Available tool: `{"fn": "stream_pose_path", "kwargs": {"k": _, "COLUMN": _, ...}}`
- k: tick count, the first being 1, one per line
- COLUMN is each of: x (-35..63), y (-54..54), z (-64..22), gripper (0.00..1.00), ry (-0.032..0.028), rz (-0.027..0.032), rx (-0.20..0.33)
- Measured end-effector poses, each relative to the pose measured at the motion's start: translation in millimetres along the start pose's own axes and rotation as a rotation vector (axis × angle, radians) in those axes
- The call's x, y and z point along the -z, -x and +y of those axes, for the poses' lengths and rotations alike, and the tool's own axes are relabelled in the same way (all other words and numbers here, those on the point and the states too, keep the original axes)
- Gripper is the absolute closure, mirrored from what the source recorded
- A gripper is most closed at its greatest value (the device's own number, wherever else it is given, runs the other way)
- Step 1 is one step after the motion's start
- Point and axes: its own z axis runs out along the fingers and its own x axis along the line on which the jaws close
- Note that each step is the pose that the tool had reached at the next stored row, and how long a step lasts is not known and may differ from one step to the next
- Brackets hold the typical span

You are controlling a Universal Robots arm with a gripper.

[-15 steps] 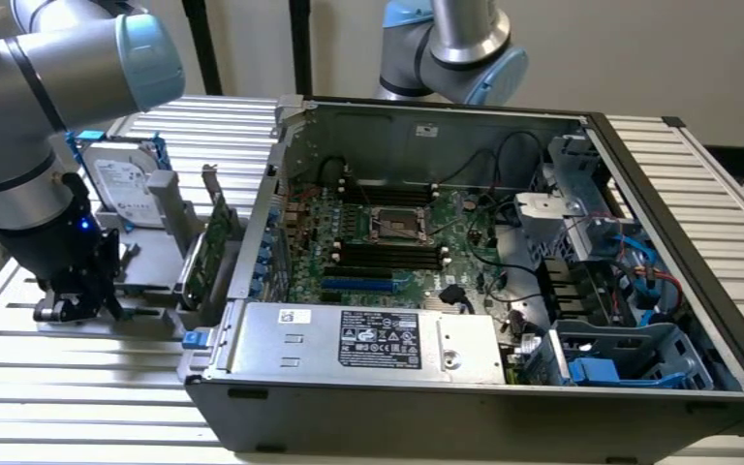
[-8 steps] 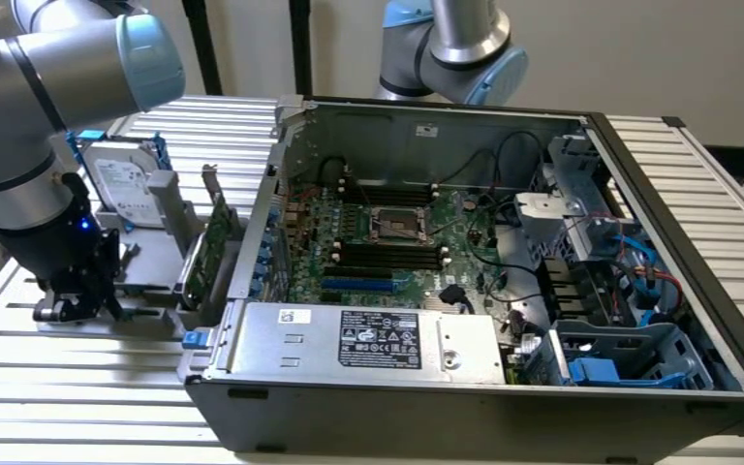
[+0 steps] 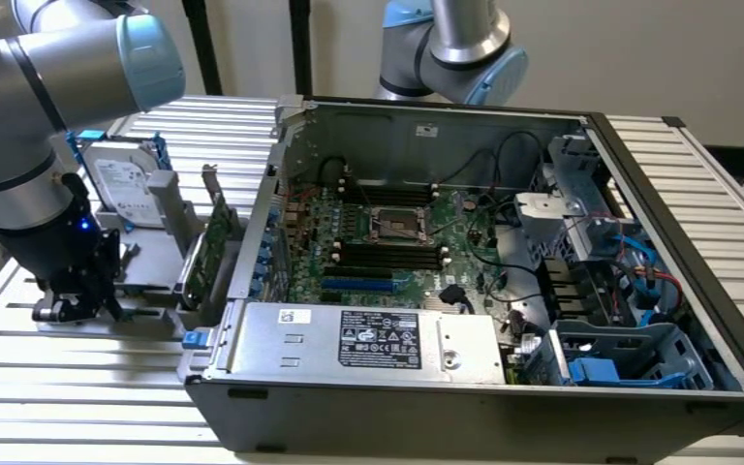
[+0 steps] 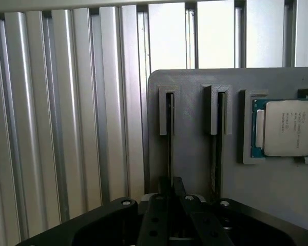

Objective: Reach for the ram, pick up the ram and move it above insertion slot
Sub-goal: 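Pick up the ram and move it above insertion slot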

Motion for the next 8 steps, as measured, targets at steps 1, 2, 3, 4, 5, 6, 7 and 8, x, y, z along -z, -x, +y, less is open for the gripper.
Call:
{"fn": "stream_pose_path", "kwargs": {"k": 1, "x": 0.0, "y": 0.0, "z": 0.0, "gripper": 0.86, "ry": 0.0, "rz": 0.0, "rx": 0.0}}
{"fn": "stream_pose_path", "kwargs": {"k": 2, "x": 0.0, "y": 0.0, "z": 0.0, "gripper": 0.86, "ry": 0.0, "rz": 0.0, "rx": 0.0}}
{"fn": "stream_pose_path", "kwargs": {"k": 3, "x": 0.1, "y": 0.0, "z": 0.0, "gripper": 0.86, "ry": 0.0, "rz": 0.0, "rx": 0.0}}
{"fn": "stream_pose_path", "kwargs": {"k": 4, "x": 0.2, "y": 0.0, "z": -0.1, "gripper": 0.86, "ry": -0.0001, "rz": -0.0001, "rx": 0.0}}
{"fn": "stream_pose_path", "kwargs": {"k": 5, "x": 0.7, "y": 0.0, "z": -0.1, "gripper": 0.86, "ry": -0.0003, "rz": -0.0003, "rx": 0.0}}
{"fn": "stream_pose_path", "kwargs": {"k": 6, "x": 1.5, "y": 0.0, "z": -0.1, "gripper": 0.86, "ry": -0.0003, "rz": -0.0003, "rx": 0.0}}
{"fn": "stream_pose_path", "kwargs": {"k": 7, "x": 2.8, "y": -0.1, "z": -0.1, "gripper": 0.86, "ry": -0.0001, "rz": -0.0001, "rx": 0.0}}
{"fn": "stream_pose_path", "kwargs": {"k": 8, "x": 4.2, "y": -0.1, "z": -0.1, "gripper": 0.86, "ry": 0.0, "rz": 0.0, "rx": 0.0}}
